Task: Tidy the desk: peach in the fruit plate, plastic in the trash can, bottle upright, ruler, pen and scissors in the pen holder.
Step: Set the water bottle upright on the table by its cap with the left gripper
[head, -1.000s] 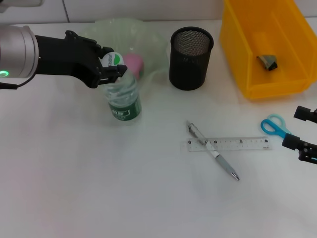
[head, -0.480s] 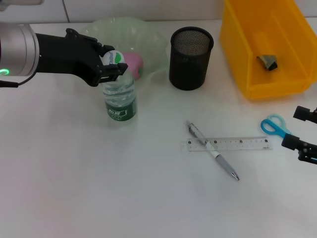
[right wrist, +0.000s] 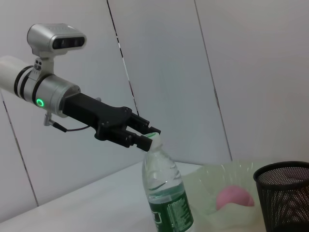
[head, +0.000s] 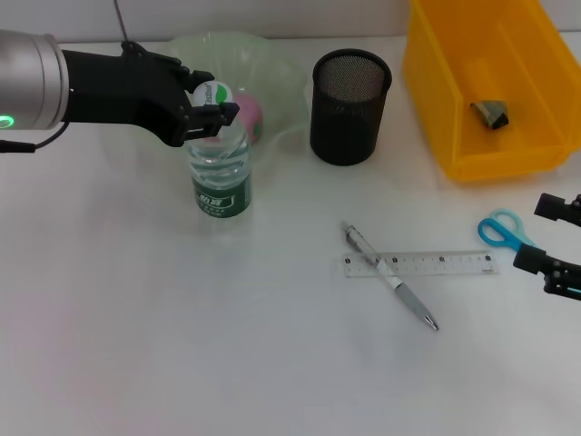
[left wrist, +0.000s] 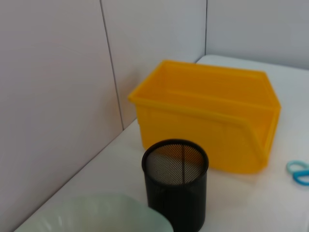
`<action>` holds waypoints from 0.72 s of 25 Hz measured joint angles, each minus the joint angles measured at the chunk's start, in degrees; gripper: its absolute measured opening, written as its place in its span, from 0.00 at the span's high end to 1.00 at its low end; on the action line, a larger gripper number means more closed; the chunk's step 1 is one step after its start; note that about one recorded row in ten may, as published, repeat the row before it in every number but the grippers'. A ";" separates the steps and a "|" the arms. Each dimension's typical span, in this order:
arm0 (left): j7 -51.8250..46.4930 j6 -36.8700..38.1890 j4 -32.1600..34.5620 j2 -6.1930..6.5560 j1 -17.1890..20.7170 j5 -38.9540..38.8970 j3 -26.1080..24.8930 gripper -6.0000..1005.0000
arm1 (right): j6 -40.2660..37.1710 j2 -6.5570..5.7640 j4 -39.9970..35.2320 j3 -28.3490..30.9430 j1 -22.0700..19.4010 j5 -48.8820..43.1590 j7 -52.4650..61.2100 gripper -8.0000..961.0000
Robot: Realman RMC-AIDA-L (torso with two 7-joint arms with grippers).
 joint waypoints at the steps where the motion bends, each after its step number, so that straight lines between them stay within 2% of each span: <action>1: -0.04 0.34 -0.39 0.01 -0.02 -1.35 -0.69 0.57 | 0.00 0.00 0.00 0.00 0.10 -0.02 0.19 0.13; 7: -0.09 2.23 -3.23 0.10 -1.23 -2.68 -2.95 0.57 | 0.00 0.00 0.00 0.00 0.19 -0.02 0.36 0.13; 18: 0.13 2.49 -4.22 0.08 -0.87 -2.70 -3.04 0.57 | 0.01 -0.08 0.00 0.00 0.19 -0.02 0.42 0.13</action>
